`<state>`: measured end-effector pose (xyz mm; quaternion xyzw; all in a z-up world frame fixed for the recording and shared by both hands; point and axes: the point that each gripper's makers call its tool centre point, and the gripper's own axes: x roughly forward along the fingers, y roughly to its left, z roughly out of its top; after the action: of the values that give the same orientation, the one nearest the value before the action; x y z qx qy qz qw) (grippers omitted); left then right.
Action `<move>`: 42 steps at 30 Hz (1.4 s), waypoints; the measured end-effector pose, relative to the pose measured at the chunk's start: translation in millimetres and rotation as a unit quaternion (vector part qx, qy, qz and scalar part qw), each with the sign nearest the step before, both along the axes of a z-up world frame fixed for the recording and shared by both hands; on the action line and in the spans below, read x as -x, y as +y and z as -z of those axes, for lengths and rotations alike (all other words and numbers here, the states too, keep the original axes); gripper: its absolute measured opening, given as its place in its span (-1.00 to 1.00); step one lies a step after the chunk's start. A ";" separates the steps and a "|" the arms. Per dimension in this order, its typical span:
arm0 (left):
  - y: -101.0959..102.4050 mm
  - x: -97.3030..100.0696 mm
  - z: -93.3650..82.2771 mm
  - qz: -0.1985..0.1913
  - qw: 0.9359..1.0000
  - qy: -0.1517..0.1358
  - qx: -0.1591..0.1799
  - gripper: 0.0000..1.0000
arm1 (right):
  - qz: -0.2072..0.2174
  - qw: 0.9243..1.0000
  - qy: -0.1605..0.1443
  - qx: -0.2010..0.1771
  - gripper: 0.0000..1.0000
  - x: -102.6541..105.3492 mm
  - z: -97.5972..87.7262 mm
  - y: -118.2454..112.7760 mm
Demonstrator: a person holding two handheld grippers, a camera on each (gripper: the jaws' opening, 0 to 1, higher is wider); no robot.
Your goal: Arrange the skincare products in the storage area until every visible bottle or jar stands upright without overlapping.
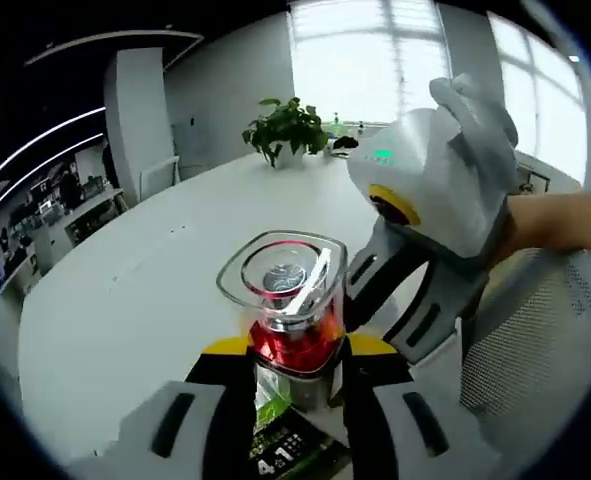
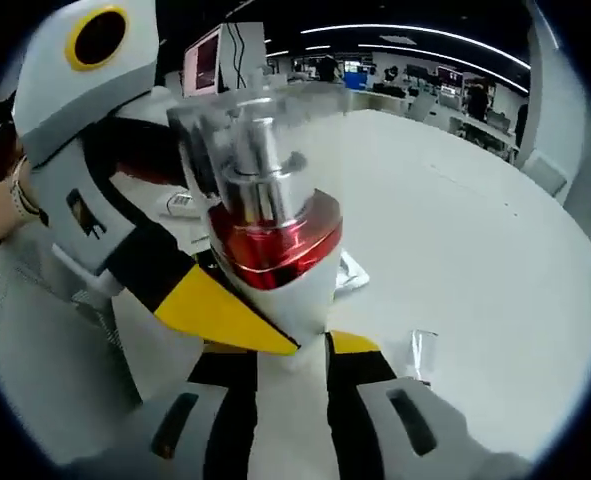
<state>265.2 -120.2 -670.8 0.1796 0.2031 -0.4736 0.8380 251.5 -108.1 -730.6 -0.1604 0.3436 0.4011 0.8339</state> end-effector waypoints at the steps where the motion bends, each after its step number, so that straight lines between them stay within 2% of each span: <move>1: 1.8 -2.7 0.2 -0.005 1.000 0.006 0.005 -0.48 | 0.002 1.000 0.002 -0.004 -0.56 0.6 -0.6 -0.3; 12: 4.4 -15.8 0.6 -0.040 0.999 -0.007 0.018 -0.47 | 0.015 1.000 -0.016 -0.011 -0.69 -6.8 -6.1 -3.0; 24: 4.6 -16.7 1.0 -0.021 0.999 -0.025 0.013 -0.44 | 0.016 1.000 -0.014 -0.014 -0.70 -7.5 -7.2 -3.3; 25: 4.3 -17.0 -0.8 -0.019 0.999 -0.027 0.018 -0.41 | 0.017 1.000 -0.014 -0.014 -0.69 -7.7 -7.6 -3.3; 26: 2.5 -18.7 -6.8 -0.019 0.999 -0.030 0.037 -0.39 | 0.016 1.000 -0.014 -0.016 -0.69 -7.5 -8.0 -2.9; 27: 3.7 -16.7 -4.4 -0.023 0.999 -0.012 0.039 -0.39 | 0.017 1.000 -0.014 -0.018 -0.68 -7.9 -8.1 -2.6; 32: 3.8 -16.9 -4.8 -0.017 0.999 -0.025 0.029 -0.32 | 0.016 1.000 -0.017 -0.020 -0.63 -8.8 -9.6 -1.6; 42: 12.5 -16.2 -4.6 -0.019 0.999 -0.022 0.021 -0.19 | 0.015 0.999 -0.029 -0.014 -0.53 -10.8 -13.1 -3.5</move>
<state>281.3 -107.6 -666.2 0.1681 0.1784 -0.4575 0.8548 262.3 -111.6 -717.4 -0.1549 0.3160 0.3886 0.8516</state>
